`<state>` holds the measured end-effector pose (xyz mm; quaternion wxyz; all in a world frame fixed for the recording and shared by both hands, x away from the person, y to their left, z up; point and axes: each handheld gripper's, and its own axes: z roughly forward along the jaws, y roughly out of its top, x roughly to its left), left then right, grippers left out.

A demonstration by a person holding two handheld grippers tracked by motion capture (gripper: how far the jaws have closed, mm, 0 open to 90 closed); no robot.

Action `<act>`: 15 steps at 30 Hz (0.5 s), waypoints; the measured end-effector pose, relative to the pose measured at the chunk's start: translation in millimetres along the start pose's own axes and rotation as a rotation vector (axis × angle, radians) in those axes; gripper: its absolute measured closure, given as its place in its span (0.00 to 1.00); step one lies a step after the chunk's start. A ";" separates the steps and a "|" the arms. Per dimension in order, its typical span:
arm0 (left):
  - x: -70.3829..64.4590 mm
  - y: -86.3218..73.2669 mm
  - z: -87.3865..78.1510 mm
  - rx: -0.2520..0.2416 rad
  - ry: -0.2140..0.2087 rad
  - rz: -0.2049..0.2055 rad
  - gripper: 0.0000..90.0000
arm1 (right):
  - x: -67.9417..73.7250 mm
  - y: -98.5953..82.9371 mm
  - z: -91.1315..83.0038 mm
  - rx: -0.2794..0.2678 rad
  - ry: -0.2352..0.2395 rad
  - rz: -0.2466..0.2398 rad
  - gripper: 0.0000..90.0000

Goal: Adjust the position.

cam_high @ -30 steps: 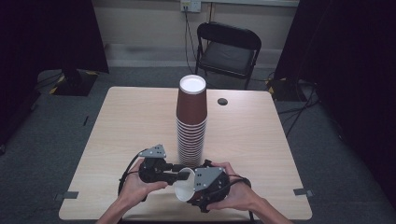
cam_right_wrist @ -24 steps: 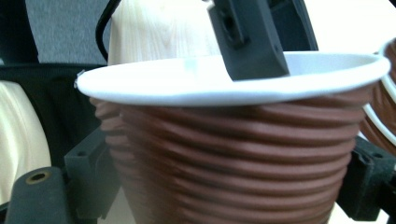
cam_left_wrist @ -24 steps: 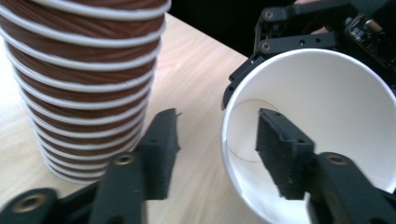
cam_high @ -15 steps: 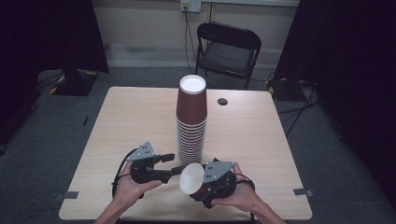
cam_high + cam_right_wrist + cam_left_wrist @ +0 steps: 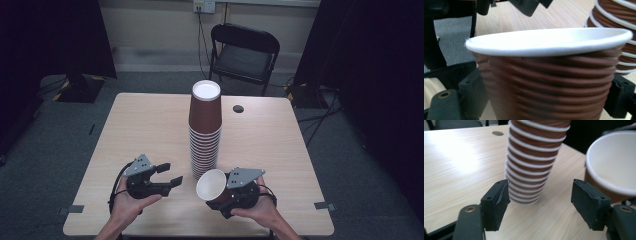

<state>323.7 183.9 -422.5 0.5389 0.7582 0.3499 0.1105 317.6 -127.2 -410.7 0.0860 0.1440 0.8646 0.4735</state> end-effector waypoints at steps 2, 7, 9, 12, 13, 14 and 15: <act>3.5 -2.4 -2.8 0.007 0.022 -0.013 0.35 | -0.9 -0.5 -0.6 -0.007 -0.004 0.010 0.14; 6.9 -3.4 -7.9 0.021 0.054 -0.009 0.36 | -7.6 -3.6 -7.1 -0.044 -0.040 0.064 0.14; 8.1 -3.6 -8.7 0.017 0.060 -0.015 0.34 | -9.4 -4.5 -11.6 -0.053 -0.057 0.077 0.14; 10.9 -3.8 -10.6 0.046 0.021 0.004 0.31 | -13.8 -6.7 -16.9 -0.057 -0.096 0.097 0.14; 10.7 -3.8 -12.4 0.041 0.004 0.024 0.30 | -18.5 -9.5 -20.8 -0.066 -0.132 0.124 0.14; 10.7 -3.8 -12.4 0.041 0.004 0.024 0.30 | -18.5 -9.5 -20.8 -0.066 -0.132 0.124 0.14; 10.4 -4.0 -13.4 0.041 -0.004 0.029 0.30 | -20.2 -10.4 -22.2 -0.070 -0.144 0.132 0.14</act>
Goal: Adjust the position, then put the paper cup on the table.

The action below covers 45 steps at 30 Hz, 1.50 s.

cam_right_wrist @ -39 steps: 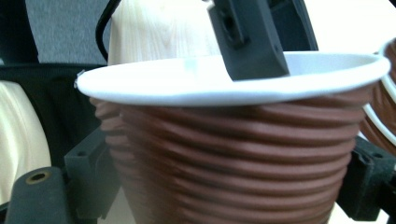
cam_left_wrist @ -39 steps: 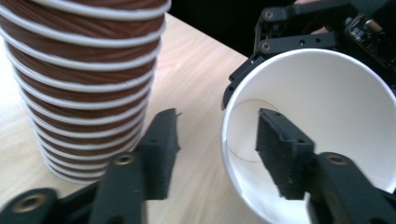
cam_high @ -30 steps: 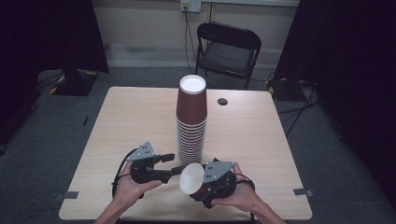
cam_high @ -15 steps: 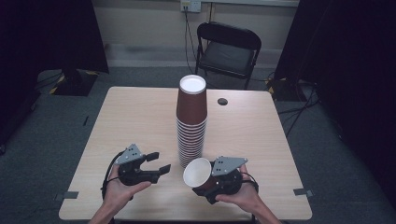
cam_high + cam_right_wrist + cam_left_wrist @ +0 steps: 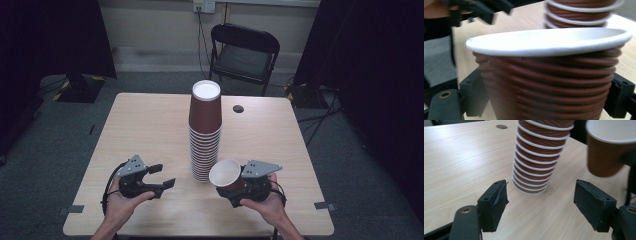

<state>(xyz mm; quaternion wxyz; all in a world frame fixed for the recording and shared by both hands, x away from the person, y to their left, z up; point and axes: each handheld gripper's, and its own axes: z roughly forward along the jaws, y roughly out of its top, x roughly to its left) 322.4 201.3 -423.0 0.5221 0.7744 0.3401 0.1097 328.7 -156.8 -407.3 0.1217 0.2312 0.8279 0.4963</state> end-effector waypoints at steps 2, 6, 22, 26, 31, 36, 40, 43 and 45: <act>-0.6 -1.0 -1.4 0.002 -0.019 0.026 0.27 | -5.9 -0.7 -3.8 -0.012 -0.032 0.020 0.14; 0.0 -2.9 -5.8 -0.015 -0.030 0.031 0.26 | -18.2 -0.1 -11.3 -0.039 -0.091 0.063 0.14; 15.5 -14.4 -12.8 -0.052 0.050 -0.033 0.26 | -60.9 0.2 -10.5 -0.082 -0.214 0.176 0.14; 17.9 -13.4 -11.9 -0.063 0.067 -0.066 0.26 | -75.9 -2.2 -4.6 -0.079 -0.236 0.208 0.14; 19.2 -11.9 -8.8 -0.061 0.078 -0.099 0.24 | -88.2 -1.9 1.5 -0.079 -0.247 0.221 0.14; 20.0 -13.5 -7.0 -0.054 0.100 -0.102 0.26 | -97.9 -1.7 6.0 -0.076 -0.262 0.228 0.14; 21.1 -14.7 -5.9 -0.055 0.098 -0.107 0.27 | -107.2 -2.9 9.3 -0.083 -0.280 0.237 0.14; 21.2 -15.8 -6.8 -0.076 0.110 -0.109 0.31 | -113.6 -4.2 11.8 -0.087 -0.291 0.251 0.14; 21.6 -16.5 -7.5 -0.087 0.116 -0.109 0.32 | -118.5 -5.0 14.8 -0.086 -0.302 0.258 0.14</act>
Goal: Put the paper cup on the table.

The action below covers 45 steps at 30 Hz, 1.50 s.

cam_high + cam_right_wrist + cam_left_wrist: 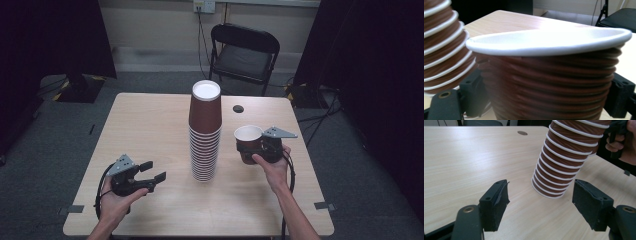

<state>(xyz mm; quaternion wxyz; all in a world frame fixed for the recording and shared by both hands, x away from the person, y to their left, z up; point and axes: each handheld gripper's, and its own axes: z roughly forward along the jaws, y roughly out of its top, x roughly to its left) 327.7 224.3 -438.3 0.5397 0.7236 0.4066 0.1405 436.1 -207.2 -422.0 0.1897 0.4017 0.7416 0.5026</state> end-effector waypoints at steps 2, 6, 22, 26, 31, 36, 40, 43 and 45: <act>1.2 -0.2 -0.7 0.004 -0.001 -0.003 0.32 | -3.8 1.1 6.5 0.000 -0.017 0.002 0.14; 1.1 -0.6 -1.9 0.005 -0.001 0.004 0.32 | -5.8 1.6 12.3 -0.003 -0.025 0.011 0.14; 5.3 -4.5 -5.1 0.011 0.011 -0.006 0.32 | -12.9 -1.5 57.6 0.036 -0.048 0.037 0.14; 4.1 -4.6 -5.1 0.014 0.008 -0.002 0.32 | -13.2 -7.0 64.4 0.042 -0.064 0.038 0.14; 4.3 -4.8 -4.5 0.017 0.010 0.003 0.32 | -14.9 -14.7 64.4 0.035 -0.078 0.043 0.14; 3.8 -4.6 -4.9 0.015 0.011 0.002 0.32 | -14.1 -17.1 60.6 0.032 -0.076 0.024 0.14; 4.3 -4.1 -6.3 0.007 0.019 0.006 0.32 | -12.4 -20.1 53.1 0.039 -0.077 0.012 0.14; 5.5 -4.0 -7.0 0.008 0.023 0.005 0.32 | -12.8 -23.2 47.0 0.044 -0.076 0.021 0.14; 6.2 -3.9 -7.2 0.004 0.027 0.001 0.32 | -11.4 -24.8 43.1 0.052 -0.086 0.017 0.14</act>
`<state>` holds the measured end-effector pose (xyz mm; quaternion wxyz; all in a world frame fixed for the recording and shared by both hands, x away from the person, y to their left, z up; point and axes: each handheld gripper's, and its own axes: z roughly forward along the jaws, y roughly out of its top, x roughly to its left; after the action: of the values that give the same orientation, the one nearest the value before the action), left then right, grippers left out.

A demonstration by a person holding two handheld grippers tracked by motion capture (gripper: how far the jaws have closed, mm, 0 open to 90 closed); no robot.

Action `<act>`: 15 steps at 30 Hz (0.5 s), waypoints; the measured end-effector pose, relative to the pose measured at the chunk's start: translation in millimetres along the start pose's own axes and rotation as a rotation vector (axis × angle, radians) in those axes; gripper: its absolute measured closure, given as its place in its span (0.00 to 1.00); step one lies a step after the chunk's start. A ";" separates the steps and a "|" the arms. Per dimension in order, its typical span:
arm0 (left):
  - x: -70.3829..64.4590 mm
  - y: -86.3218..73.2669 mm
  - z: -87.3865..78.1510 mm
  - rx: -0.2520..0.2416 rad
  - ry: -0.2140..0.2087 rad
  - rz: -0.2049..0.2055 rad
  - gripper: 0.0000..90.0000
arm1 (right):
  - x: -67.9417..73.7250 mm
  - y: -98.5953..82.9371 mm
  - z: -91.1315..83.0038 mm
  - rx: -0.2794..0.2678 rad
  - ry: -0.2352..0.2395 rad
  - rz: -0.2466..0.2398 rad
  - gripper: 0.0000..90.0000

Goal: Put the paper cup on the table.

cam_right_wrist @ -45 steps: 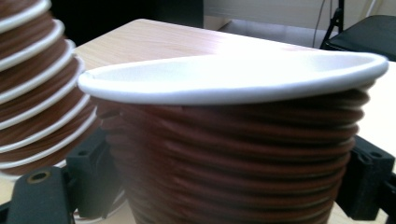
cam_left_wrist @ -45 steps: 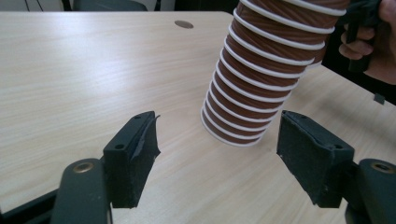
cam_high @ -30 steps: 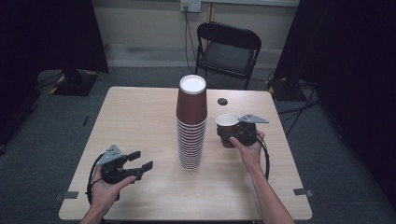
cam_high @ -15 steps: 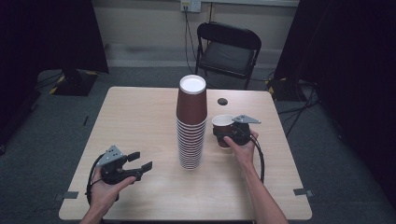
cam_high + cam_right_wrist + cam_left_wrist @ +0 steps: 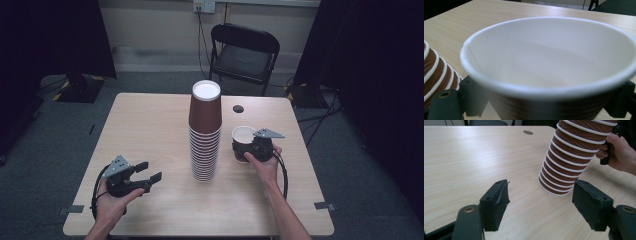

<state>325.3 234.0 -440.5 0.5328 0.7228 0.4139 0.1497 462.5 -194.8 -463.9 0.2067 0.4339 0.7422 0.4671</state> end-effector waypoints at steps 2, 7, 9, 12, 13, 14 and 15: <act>0.8 0.5 -1.1 -0.003 0.000 -0.005 0.32 | 0.7 -1.1 -0.8 -0.003 -0.003 -0.002 0.14; 2.9 0.9 -2.7 -0.005 0.005 0.002 0.32 | 1.4 -4.4 -4.7 0.004 -0.003 -0.009 0.13; 3.1 0.5 -2.8 0.002 0.005 -0.001 0.32 | 1.2 -5.0 -5.1 0.004 -0.001 -0.011 0.13; 4.0 0.1 -2.9 0.007 0.010 0.004 0.32 | 0.7 -8.4 -6.1 0.014 -0.002 -0.014 0.13; 3.9 0.1 -3.0 0.006 0.010 0.003 0.32 | 0.7 -8.9 -6.5 0.014 -0.001 -0.017 0.13; 3.7 0.3 -3.0 0.007 0.011 0.003 0.32 | 1.3 -9.2 -6.6 0.016 -0.001 -0.019 0.13; 3.4 0.4 -3.0 0.004 0.010 0.001 0.32 | 2.1 -9.1 -6.7 0.018 -0.003 -0.022 0.13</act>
<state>325.5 238.6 -439.8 0.5290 0.7234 0.4166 0.1526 452.5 -198.2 -468.4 0.2091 0.4283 0.7508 0.4572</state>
